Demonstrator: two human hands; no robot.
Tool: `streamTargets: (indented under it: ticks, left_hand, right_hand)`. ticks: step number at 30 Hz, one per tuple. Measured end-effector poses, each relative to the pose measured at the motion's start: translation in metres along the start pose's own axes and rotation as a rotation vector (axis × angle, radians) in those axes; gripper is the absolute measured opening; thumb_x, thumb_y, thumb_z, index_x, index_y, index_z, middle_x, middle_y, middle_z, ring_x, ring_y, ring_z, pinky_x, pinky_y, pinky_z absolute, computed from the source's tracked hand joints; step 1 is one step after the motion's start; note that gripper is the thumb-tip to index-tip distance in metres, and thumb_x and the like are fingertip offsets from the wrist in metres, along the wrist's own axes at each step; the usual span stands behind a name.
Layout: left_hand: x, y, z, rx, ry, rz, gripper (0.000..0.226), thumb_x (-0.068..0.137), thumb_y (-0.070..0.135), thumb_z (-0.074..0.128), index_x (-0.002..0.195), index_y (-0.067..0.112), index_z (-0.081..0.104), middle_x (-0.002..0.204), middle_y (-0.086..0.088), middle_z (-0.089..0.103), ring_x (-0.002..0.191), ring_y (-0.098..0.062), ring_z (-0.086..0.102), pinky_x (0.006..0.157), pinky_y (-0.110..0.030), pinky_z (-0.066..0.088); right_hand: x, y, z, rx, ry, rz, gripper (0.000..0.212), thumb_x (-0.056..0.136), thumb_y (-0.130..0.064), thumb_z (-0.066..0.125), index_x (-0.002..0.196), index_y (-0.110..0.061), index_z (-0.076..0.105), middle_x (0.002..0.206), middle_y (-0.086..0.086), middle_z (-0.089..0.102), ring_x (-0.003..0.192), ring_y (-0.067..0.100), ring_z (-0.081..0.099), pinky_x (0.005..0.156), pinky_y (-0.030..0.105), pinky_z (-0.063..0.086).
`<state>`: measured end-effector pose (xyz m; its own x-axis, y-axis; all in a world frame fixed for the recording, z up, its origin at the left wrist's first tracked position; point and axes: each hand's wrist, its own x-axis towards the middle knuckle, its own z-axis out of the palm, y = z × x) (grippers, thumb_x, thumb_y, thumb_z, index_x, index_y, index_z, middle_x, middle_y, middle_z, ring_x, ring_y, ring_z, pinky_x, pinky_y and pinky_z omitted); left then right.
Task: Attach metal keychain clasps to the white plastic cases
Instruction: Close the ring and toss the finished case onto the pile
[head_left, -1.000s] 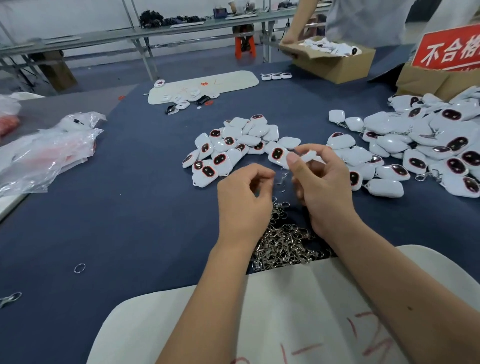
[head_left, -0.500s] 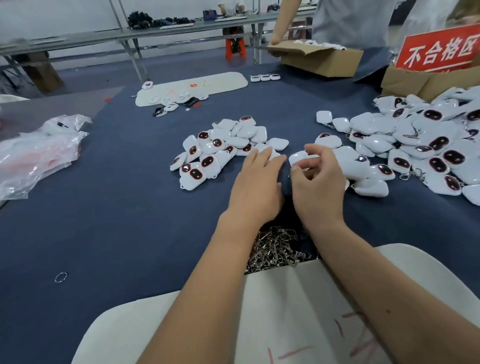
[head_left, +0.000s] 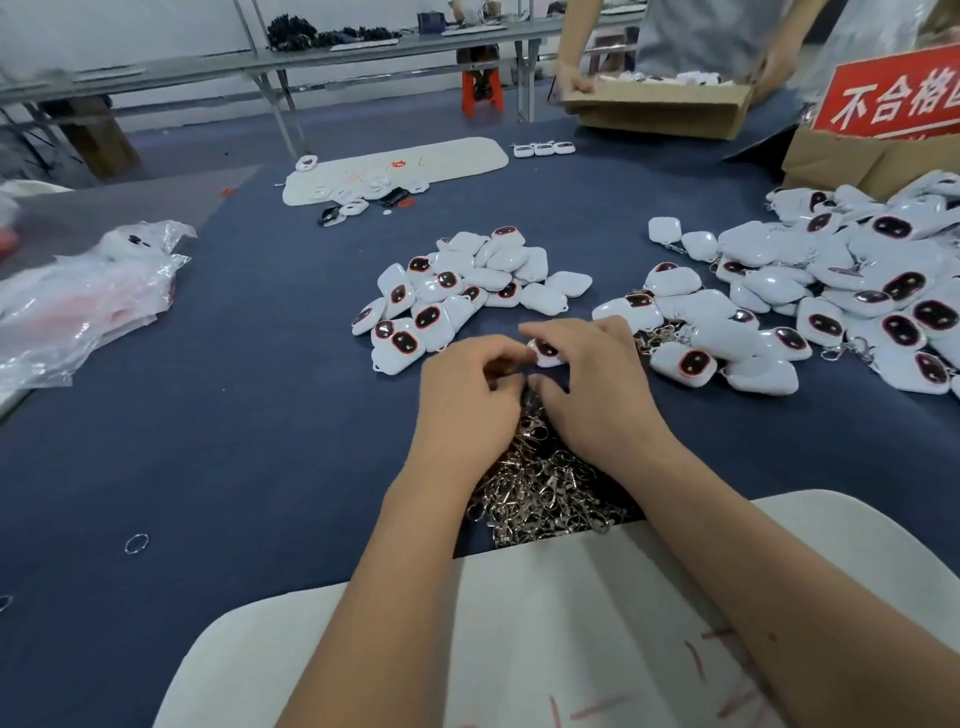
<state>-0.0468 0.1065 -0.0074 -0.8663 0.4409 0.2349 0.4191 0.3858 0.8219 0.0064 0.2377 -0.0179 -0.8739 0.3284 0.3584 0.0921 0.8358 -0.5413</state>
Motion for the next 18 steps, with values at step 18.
streamTargets:
  ticks: [18]
  left_hand:
    - [-0.0045, -0.0095, 0.0033, 0.052, -0.006, -0.011, 0.023, 0.084, 0.022, 0.083, 0.073, 0.028, 0.064, 0.066, 0.019, 0.063, 0.063, 0.0, 0.056, 0.062, -0.017, 0.041]
  right_hand:
    - [0.0008, -0.0036, -0.0029, 0.157, 0.155, 0.158, 0.038, 0.1, -0.035, 0.062, 0.074, -0.012, 0.046, 0.068, -0.002, 0.053, 0.066, 0.02, 0.048, 0.065, 0.035, 0.027]
